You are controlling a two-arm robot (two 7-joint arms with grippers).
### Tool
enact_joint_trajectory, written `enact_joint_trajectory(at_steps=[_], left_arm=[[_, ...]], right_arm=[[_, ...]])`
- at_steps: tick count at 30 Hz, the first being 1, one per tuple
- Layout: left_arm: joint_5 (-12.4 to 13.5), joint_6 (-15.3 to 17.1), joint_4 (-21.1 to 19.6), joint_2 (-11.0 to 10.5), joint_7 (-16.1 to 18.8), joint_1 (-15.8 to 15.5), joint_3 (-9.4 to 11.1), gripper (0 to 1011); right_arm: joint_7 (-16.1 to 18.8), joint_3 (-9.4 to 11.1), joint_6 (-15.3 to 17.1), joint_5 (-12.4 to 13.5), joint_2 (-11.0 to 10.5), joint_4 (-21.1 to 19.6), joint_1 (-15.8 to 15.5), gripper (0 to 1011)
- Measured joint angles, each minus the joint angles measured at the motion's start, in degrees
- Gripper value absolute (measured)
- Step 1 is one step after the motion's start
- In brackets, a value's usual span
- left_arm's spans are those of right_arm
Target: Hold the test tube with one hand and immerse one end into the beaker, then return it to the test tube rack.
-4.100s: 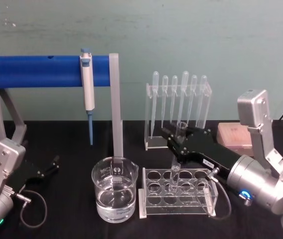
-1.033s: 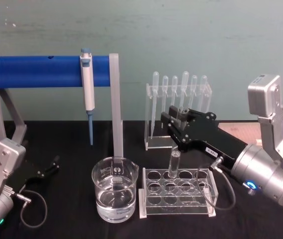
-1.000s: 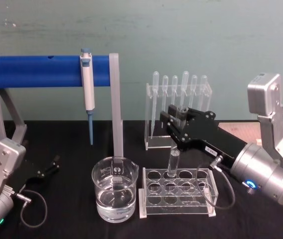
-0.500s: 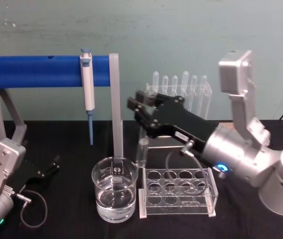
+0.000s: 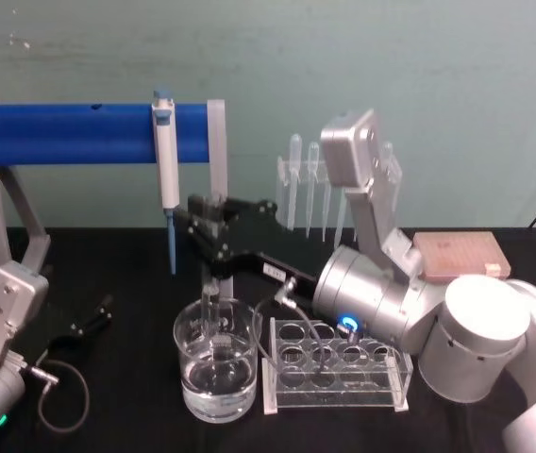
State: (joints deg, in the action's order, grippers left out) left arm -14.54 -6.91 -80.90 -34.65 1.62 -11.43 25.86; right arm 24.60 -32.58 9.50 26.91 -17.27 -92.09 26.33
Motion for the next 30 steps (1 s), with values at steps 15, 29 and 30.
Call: enact_joint_trajectory(at_steps=[15, 29, 30], left_arm=[[0.0, 0.0, 0.0, 0.0, 0.0, 0.0, 0.0, 1000], [0.0, 0.0, 0.0, 0.0, 0.0, 0.0, 0.0, 1000], [0.0, 0.0, 0.0, 0.0, 0.0, 0.0, 0.0, 1000]], right_arm=[[0.7, -0.8, -5.4, -3.5, 0.0, 3.8, -1.7, 222], [2.4, -1.1, -10.0, -7.2, 1.2, 7.0, -2.2, 222], [2.5, -1.1, -10.2, -7.3, 1.3, 7.2, -2.3, 222]])
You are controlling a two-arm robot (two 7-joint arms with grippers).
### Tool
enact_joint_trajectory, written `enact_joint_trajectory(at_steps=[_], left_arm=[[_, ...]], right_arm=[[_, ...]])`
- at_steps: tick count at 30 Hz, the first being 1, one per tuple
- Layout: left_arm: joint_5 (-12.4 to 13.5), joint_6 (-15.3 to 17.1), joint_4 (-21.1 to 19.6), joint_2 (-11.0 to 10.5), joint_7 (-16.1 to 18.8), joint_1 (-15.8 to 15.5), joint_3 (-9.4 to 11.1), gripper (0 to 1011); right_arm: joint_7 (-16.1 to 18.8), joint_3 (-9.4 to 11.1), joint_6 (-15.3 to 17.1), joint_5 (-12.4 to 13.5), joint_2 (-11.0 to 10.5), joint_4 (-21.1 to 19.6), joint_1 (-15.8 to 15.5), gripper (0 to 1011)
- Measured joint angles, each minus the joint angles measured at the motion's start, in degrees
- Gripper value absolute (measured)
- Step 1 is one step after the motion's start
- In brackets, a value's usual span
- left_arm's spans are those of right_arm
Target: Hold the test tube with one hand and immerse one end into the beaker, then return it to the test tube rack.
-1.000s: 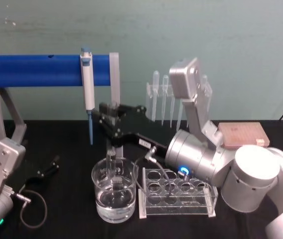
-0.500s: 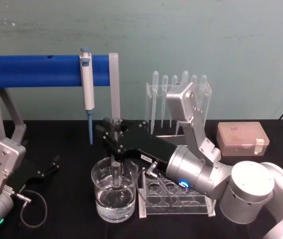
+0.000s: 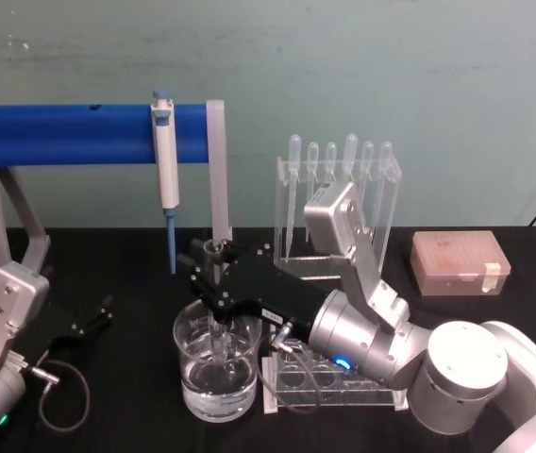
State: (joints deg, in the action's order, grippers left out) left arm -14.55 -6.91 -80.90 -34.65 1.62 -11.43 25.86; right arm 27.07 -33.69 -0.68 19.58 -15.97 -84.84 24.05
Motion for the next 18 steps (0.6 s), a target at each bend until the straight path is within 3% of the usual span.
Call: enact_joint_trajectory(at_steps=[18], left_arm=[[0.0, 0.0, 0.0, 0.0, 0.0, 0.0, 0.0, 1000]], right_arm=[[0.4, 1.3, -3.3, -1.5, 1.8, 4.1, -1.6, 222]])
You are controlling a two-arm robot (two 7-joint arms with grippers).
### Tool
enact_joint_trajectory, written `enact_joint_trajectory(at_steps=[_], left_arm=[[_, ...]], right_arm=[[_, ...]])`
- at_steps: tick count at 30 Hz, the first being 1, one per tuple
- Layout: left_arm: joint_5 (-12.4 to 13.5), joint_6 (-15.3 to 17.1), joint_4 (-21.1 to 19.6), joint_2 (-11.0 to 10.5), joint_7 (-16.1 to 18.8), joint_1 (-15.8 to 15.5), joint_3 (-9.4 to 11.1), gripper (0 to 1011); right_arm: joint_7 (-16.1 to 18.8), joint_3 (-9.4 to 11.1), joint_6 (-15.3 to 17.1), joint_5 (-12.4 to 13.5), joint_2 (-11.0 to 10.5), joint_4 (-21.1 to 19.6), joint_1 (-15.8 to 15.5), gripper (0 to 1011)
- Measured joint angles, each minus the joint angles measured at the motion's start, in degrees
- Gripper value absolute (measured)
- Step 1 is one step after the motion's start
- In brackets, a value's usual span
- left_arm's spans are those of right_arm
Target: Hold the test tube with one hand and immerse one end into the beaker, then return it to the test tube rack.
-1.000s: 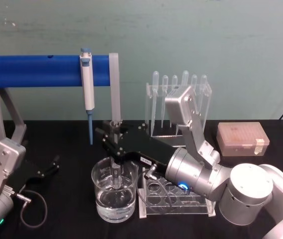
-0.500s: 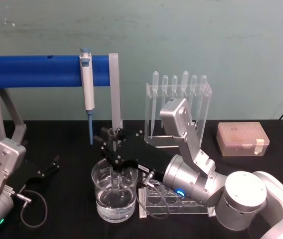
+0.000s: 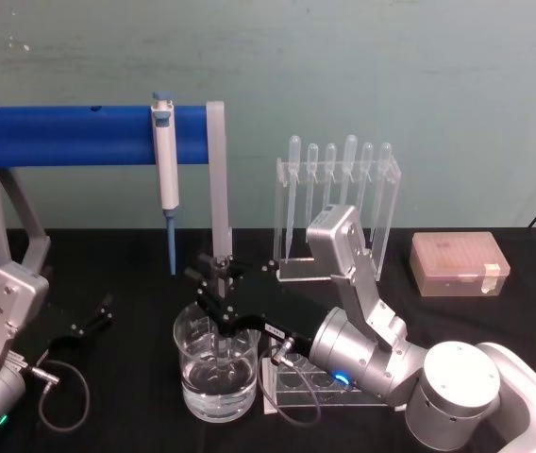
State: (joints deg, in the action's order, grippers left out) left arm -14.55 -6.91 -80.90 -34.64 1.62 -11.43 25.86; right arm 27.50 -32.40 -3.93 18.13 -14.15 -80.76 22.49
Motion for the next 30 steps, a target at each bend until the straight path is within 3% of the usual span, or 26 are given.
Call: enact_joint_trajectory(at_steps=[30], left_arm=[[0.0, 0.0, 0.0, 0.0, 0.0, 0.0, 0.0, 1000]], right_arm=[[0.3, 0.6, -0.1, -0.1, 0.3, 0.3, -0.8, 222]])
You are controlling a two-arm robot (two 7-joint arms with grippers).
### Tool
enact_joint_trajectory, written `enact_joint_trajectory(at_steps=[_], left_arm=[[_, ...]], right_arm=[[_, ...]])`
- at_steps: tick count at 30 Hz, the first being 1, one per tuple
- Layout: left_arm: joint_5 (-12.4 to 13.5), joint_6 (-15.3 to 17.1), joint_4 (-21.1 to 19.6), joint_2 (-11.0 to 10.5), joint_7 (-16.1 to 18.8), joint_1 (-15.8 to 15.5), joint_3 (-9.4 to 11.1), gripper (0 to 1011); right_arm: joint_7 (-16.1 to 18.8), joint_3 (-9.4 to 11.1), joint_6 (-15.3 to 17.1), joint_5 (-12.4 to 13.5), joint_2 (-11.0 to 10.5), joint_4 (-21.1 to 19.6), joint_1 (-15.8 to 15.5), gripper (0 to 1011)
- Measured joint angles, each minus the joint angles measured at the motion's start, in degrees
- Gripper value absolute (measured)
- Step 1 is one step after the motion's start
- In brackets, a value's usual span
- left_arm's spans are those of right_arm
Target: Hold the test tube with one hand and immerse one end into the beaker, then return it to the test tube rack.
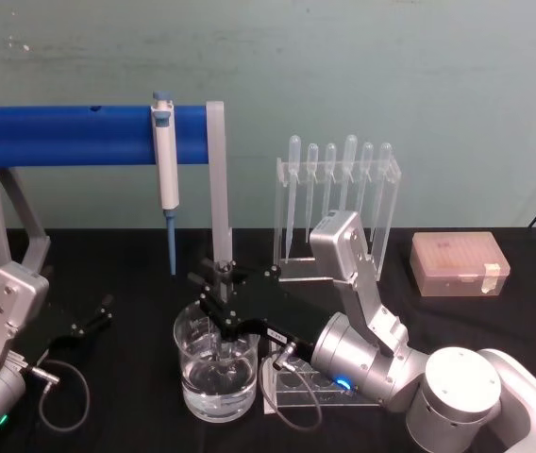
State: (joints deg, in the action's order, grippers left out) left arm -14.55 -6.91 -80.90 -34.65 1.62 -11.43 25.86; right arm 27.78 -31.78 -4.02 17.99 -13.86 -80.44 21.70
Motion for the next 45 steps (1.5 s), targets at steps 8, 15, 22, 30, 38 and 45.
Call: enact_joint_trajectory(at_steps=[8, 15, 22, 30, 38, 45], left_arm=[[0.0, 0.0, 0.0, 0.0, 0.0, 0.0, 0.0, 1000], [0.0, 0.0, 0.0, 0.0, 0.0, 0.0, 0.0, 1000], [0.0, 0.0, 0.0, 0.0, 0.0, 0.0, 0.0, 1000], [0.0, 0.0, 0.0, 0.0, 0.0, 0.0, 0.0, 1000], [0.0, 0.0, 0.0, 0.0, 0.0, 0.0, 0.0, 1000], [0.0, 0.0, 0.0, 0.0, 0.0, 0.0, 0.0, 1000]], right_arm=[[0.0, 0.0, 0.0, 0.0, 0.0, 0.0, 0.0, 222], [0.0, 0.0, 0.0, 0.0, 0.0, 0.0, 0.0, 222], [-0.1, 0.0, 0.0, 0.0, 0.0, 0.0, 0.0, 222], [-0.1, 0.0, 0.0, 0.0, 0.0, 0.0, 0.0, 222], [-0.1, 0.0, 0.0, 0.0, 0.0, 0.0, 0.0, 222], [-0.1, 0.0, 0.0, 0.0, 0.0, 0.0, 0.0, 222]])
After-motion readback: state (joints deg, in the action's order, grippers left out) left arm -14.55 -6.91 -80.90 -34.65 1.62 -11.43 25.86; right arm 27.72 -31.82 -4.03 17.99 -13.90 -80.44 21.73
